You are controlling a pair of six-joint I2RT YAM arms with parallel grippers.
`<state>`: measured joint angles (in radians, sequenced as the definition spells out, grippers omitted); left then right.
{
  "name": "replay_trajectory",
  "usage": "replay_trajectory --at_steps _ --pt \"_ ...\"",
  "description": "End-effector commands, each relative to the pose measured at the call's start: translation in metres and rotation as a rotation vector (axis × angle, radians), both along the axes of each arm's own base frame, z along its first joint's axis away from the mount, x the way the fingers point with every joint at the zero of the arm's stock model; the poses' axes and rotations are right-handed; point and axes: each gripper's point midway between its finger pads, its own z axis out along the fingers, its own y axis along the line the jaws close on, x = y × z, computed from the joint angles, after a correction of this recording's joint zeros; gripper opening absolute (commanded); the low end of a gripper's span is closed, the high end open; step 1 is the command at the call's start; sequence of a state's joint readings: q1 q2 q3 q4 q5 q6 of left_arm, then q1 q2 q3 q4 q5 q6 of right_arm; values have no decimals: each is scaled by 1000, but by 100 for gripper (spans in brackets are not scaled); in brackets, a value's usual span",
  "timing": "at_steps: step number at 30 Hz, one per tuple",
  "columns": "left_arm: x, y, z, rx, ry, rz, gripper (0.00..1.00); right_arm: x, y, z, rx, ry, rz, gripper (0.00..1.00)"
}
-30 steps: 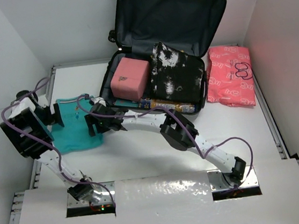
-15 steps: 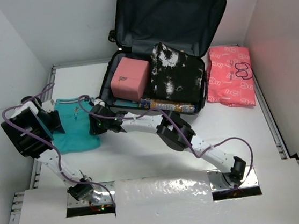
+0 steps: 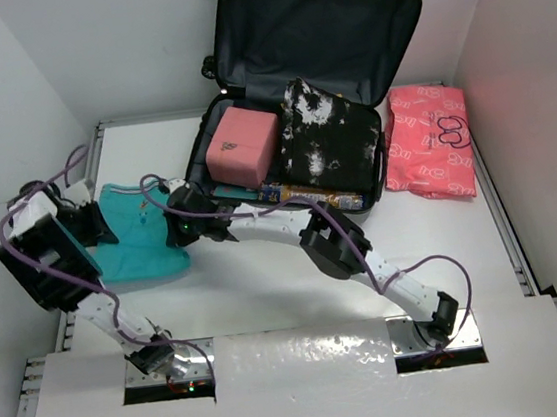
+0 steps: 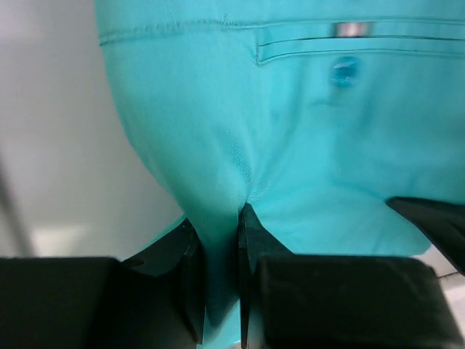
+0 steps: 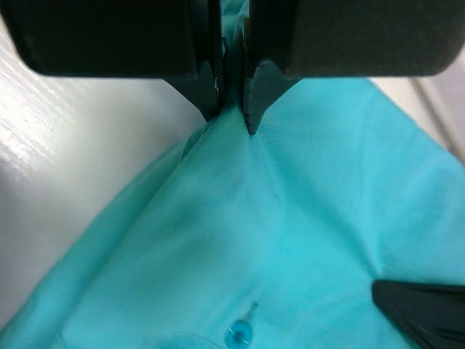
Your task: Pack the luggage
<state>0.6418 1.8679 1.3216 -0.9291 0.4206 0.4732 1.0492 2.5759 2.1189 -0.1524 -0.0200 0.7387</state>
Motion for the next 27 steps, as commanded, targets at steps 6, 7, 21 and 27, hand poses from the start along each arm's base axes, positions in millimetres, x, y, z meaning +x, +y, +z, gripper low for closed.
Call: replay_trajectory --at_steps 6,7,21,27 --pt "18 -1 182 225 -427 -58 0 23 5 238 350 -315 15 0" --pt "23 -2 204 238 -482 -40 0 25 2 249 365 -332 9 0" --pt "152 -246 333 0 -853 -362 0 89 -219 349 223 -446 -251 0" --pt "189 -368 317 -67 -879 -441 0 83 -357 287 34 -360 -456 0"
